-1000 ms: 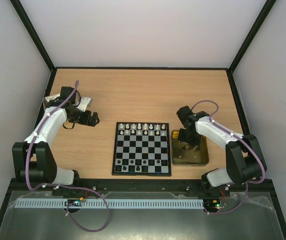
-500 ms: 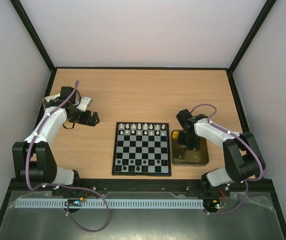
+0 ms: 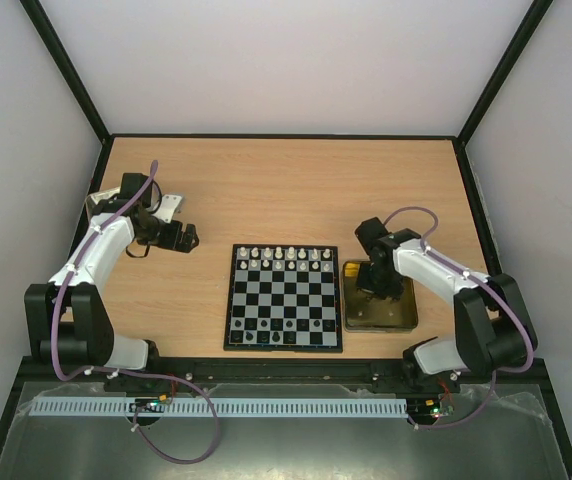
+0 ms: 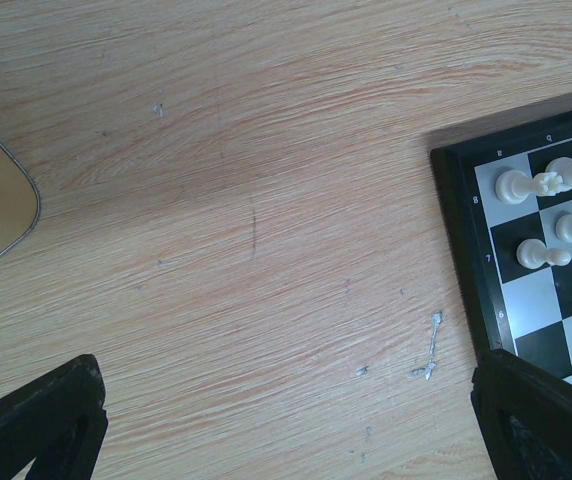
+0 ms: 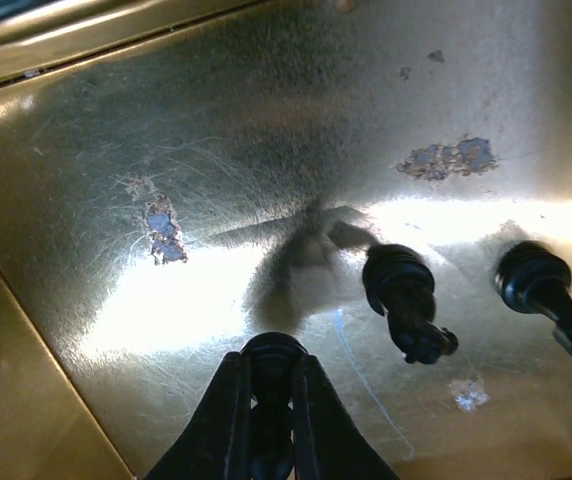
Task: Set up the chess pieces on the board
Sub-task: Pick up the chess piece from the storage box.
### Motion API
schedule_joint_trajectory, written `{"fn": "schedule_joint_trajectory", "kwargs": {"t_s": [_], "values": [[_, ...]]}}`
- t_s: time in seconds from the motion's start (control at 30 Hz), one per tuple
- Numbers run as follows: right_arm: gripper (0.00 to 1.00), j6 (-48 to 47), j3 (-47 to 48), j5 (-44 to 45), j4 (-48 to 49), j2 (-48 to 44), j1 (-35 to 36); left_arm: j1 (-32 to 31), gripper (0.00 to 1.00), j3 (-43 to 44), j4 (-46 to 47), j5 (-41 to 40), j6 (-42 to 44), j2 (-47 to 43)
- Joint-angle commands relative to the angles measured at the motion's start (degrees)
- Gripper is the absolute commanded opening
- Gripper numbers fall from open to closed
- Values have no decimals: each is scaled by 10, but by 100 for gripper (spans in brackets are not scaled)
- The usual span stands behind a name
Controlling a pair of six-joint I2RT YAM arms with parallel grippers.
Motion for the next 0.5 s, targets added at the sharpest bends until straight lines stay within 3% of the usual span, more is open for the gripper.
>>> {"fn": "schedule_joint_trajectory", "kwargs": {"t_s": [0.0, 0.3, 0.47], "values": [[4, -1, 20, 23, -39, -21, 0, -4, 99, -7, -4, 2, -2, 4], [4, -8, 63, 42, -70, -23, 5, -5, 99, -7, -4, 2, -2, 5], [4, 25, 107, 59, -112, -33, 85, -7, 99, -8, -4, 3, -1, 7]]}}
